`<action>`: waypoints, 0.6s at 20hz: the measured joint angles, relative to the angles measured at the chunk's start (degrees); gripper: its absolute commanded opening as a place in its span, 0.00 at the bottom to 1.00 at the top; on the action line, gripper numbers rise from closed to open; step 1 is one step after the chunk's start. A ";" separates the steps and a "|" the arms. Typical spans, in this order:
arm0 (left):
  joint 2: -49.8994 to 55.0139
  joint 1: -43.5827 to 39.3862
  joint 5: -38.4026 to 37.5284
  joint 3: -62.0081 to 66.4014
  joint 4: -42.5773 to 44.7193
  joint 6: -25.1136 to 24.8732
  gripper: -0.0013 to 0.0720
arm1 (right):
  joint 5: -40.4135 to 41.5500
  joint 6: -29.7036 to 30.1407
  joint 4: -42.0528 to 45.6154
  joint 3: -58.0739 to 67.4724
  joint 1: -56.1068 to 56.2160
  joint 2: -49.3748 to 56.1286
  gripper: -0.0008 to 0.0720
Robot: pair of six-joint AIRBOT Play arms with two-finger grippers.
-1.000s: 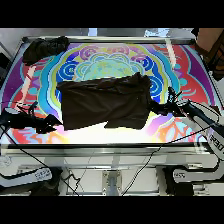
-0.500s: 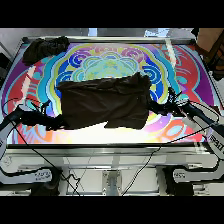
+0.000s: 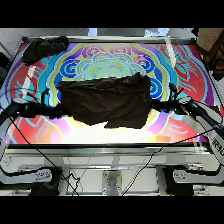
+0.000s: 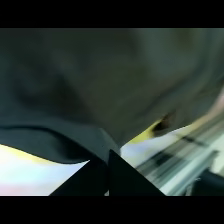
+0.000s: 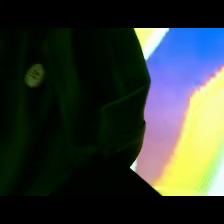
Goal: Fold the shirts.
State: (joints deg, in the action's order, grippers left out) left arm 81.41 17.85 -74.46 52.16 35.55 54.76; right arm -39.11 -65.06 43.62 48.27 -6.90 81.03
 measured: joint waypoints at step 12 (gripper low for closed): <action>-2.84 4.59 -2.12 55.93 -5.20 6.32 0.03 | -1.92 0.83 3.17 24.30 -14.58 -15.72 0.03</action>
State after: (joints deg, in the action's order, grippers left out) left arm 78.56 22.44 -76.58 108.09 30.35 61.08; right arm -41.04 -64.23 46.78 72.58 -21.47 65.32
